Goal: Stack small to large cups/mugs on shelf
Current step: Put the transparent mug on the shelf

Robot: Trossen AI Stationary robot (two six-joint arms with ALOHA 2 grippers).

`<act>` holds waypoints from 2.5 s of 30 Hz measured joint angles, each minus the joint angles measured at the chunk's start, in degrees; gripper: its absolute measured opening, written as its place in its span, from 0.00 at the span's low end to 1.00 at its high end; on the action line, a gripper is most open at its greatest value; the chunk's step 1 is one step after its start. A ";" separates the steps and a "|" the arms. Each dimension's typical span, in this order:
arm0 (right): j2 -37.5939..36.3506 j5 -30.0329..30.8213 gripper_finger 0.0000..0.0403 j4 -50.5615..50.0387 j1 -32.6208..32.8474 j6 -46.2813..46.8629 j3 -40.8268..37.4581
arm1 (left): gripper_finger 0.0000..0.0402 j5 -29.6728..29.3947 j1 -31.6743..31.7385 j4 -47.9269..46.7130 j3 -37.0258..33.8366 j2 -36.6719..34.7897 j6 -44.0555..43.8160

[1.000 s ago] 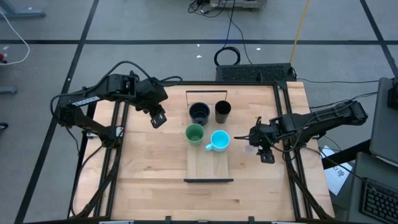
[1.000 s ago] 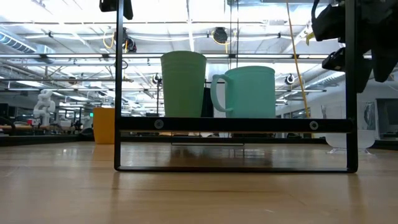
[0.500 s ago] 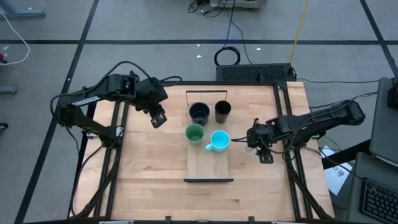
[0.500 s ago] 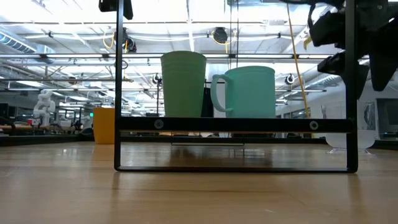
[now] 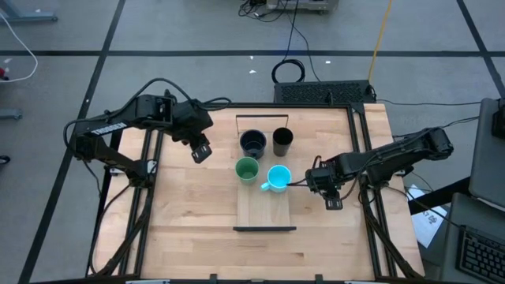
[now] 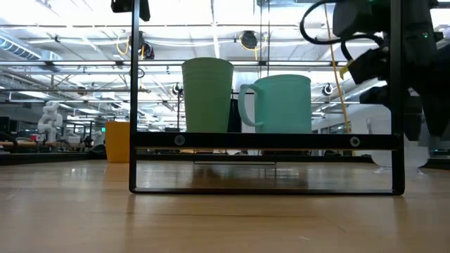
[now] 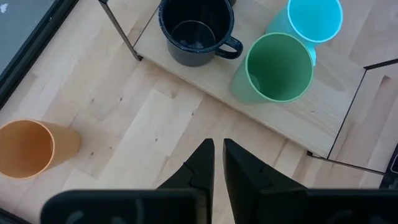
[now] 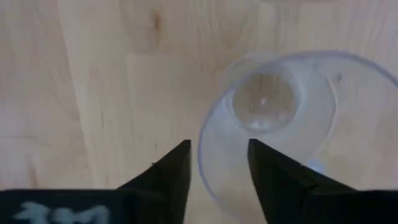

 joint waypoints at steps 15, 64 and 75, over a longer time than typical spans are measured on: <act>-2.34 1.31 0.00 -0.23 0.00 1.22 -0.87 | 0.08 -0.04 -0.58 0.00 0.00 0.00 -0.17; 15.29 1.45 0.00 -10.90 10.76 -4.40 45.03 | 0.08 2.60 -2.70 2.80 -0.02 -0.02 -2.36; 23.75 -2.38 0.00 -11.19 9.64 -5.11 49.28 | 0.08 3.61 -5.20 2.73 -0.02 -0.02 2.72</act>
